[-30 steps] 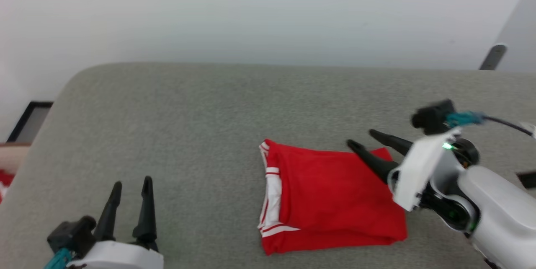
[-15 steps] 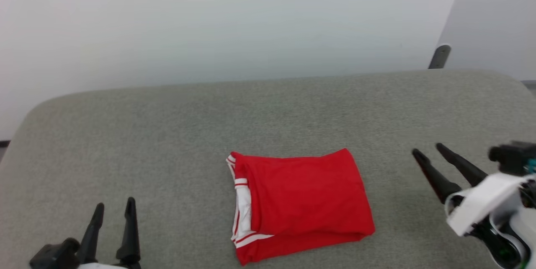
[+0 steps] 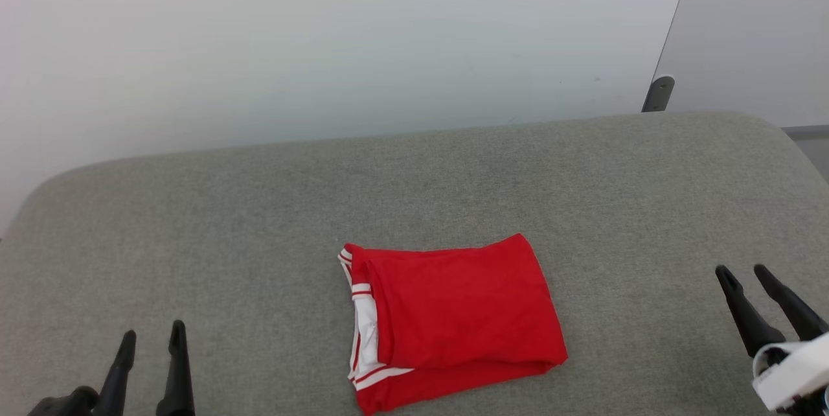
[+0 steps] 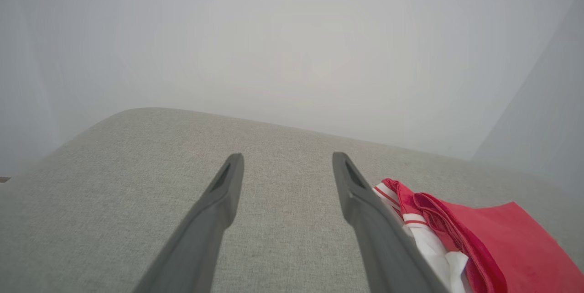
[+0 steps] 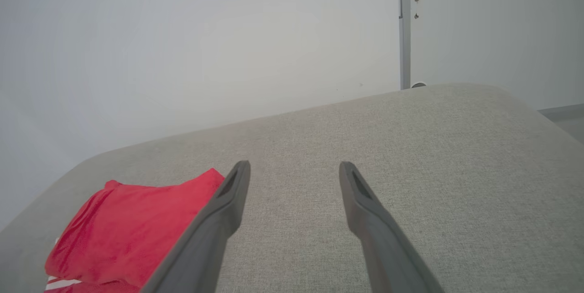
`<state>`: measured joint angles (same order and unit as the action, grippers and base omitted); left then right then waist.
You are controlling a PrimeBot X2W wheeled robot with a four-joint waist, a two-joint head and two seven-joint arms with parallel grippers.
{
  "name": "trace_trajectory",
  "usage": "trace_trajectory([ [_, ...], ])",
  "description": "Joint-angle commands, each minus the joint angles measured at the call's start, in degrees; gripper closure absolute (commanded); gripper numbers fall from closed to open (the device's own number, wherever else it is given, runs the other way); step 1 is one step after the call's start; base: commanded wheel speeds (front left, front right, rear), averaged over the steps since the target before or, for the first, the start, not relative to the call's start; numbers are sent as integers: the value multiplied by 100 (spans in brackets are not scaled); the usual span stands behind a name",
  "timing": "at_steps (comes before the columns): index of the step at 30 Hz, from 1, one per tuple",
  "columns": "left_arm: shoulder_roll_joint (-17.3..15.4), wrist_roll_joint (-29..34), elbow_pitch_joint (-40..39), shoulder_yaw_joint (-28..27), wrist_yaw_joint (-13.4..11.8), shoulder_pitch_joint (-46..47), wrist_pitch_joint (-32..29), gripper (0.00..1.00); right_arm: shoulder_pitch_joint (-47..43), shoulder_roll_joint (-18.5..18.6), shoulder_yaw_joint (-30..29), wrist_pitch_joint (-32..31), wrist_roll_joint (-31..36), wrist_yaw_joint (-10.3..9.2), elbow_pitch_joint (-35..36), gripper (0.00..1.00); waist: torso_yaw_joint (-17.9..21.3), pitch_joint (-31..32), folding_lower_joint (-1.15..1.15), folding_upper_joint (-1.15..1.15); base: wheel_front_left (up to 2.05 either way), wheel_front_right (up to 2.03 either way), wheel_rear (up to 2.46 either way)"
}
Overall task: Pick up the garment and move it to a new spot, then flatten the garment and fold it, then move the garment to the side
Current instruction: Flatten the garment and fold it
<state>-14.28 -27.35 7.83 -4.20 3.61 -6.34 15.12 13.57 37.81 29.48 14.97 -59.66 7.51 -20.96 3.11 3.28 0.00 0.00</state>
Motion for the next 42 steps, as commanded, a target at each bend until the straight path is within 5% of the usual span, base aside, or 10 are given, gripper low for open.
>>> trace_trajectory([
  [1,-7,-20,-24,-20,35,-57,-2,0,-143,-48,-109,22,74,-5,44,0,5,4,0,0,0,0,0],
  [14,-26,46,5,-37,41,-83,-2,0,-1049,-428,-1167,25,780,-5,668,0,29,46,0,0,0,0,0],
  [42,134,260,11,-72,30,-153,-2,0,-1566,-1058,-1902,7,2153,-5,719,0,-168,139,0,0,0,0,0],
])
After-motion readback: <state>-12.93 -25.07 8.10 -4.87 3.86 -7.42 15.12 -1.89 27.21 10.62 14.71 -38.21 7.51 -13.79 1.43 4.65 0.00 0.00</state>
